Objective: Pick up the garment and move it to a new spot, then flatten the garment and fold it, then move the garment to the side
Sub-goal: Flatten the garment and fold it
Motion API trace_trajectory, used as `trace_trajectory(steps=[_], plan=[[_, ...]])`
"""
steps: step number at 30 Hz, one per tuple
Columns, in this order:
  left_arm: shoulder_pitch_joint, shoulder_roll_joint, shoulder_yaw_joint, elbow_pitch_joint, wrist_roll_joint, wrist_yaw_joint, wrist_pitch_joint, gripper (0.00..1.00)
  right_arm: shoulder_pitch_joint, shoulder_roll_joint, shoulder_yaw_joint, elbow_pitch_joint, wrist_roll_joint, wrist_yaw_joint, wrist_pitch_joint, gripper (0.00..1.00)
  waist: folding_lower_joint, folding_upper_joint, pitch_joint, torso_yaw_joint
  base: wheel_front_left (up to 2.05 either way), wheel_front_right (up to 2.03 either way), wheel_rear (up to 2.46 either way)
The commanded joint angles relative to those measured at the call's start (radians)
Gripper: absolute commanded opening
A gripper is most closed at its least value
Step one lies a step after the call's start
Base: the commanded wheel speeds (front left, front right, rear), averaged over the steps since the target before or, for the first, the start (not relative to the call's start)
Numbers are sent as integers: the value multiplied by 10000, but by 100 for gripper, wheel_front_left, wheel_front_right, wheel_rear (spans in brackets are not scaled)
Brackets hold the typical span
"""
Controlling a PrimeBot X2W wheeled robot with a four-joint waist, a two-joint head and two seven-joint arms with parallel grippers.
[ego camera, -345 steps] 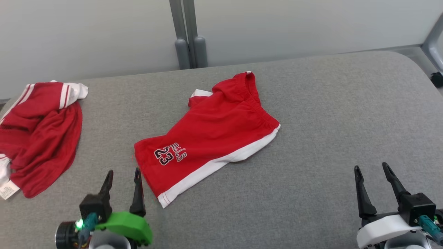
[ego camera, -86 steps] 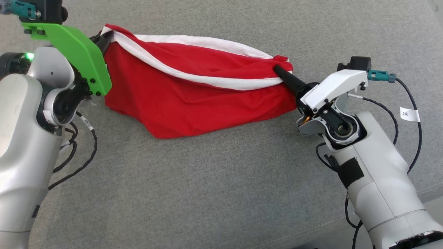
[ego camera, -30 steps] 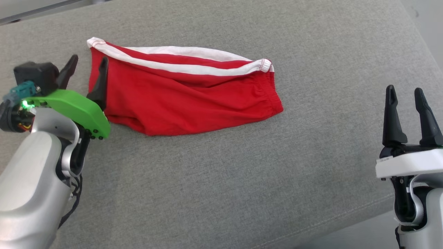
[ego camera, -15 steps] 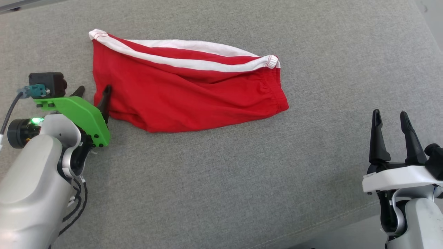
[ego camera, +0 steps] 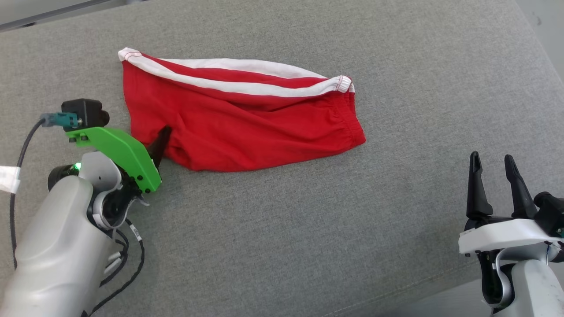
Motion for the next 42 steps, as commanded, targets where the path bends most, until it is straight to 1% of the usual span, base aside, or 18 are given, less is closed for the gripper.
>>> trace_trajectory(steps=[1, 3, 6, 8, 13, 18, 23, 25, 27, 28, 29, 30, 31, 32, 33, 37, 39, 42], plan=[[430, -168, -114, 213, 3, -50, -92, 0, 60, -12, -23, 31, -91, -5, -29, 100, 0, 0, -112, 96, 0, 0, 0], [489, -309, -25, 291, 8, 16, -485, 0, 151, -12, -77, 42, -140, -5, 4, 100, 0, 0, -265, 221, 0, 0, 0], [759, -498, -27, 263, 41, -41, -988, 0, 310, -85, -191, 47, -187, -5, 65, 100, 0, 0, -492, 468, 0, 0, 0], [996, -515, -37, 116, 232, 35, -1518, 0, 436, -131, -271, 32, -231, -5, 144, 100, 0, 0, -674, 652, 0, 0, 0], [2273, -565, -33, -906, 366, 240, -2556, 0, 835, -236, -533, -117, -266, -5, 436, 100, 0, 0, -1223, 1261, 0, 0, 0], [3847, -448, -128, -2631, 256, 624, -2777, 0, 1162, -349, -673, -356, -302, -5, 766, 100, 0, 0, -1609, 1843, 0, 0, 0], [5023, -274, -190, -4525, 423, 1253, -2907, 0, 1232, -441, -521, -691, -280, -5, 1172, 100, 0, 0, -1729, 2194, 0, 0, 0], [5218, -312, -237, -4950, 352, 1379, -2844, 0, 1189, -451, -450, -814, -286, -5, 1329, 100, 0, 0, -1721, 2267, 0, 0, 0], [5237, -276, -236, -4995, 508, 1576, -2879, 0, 1072, -481, -309, -913, -308, -5, 1474, 100, 0, 0, -1699, 2291, 0, 0, 0], [5209, -390, -195, -4956, 409, 1622, -2919, 0, 1010, -485, -257, -961, -313, -5, 1529, 100, 0, 0, -1683, 2294, 0, 0, 0], [5132, -484, -183, -4854, 361, 1653, -2970, 41, 941, -486, -167, -1012, -303, -5, 1629, 100, 0, 0, -1669, 2301, 0, 0, 0], [5034, -429, -219, -4695, 548, 1689, -3015, 68, 897, -507, -60, -1065, -291, -5, 1716, 100, 0, 0, -1656, 2304, 0, 0, 0], [4889, -395, -219, -4547, 722, 1723, -3221, 100, 811, -546, 82, -1135, -301, -5, 1830, 100, 0, 0, -1633, 2301, 0, 0, 0], [4811, -428, -191, -4373, 857, 1806, -3394, 100, 728, -575, 207, -1184, -316, -5, 1949, 100, 0, 0, -1614, 2300, 0, 0, 0], [4695, -273, -315, -4002, 1583, 1959, -4060, 100, 471, -665, 631, -1321, -360, -5, 2312, 100, 0, 0, -1562, 2295, 0, 0, 0], [4740, -178, -427, -3604, 2887, 2421, -5499, 100, -132, -754, 1369, -1435, -410, -5, 3162, 100, 0, 0, -1460, 2413, 0, 0, 0], [4889, -254, -439, -3564, 3494, 2585, -5782, 100, -435, -819, 1715, -1345, -482, -5, 3608, 100, 0, 0, -1403, 2564, 0, 0, 0], [5180, -602, -312, -3757, 4129, 2669, -5891, 100, -846, -947, 2154, -1095, -627, -6, 4144, 100, 0, 0, -1282, 2875, 0, 0, 0]])
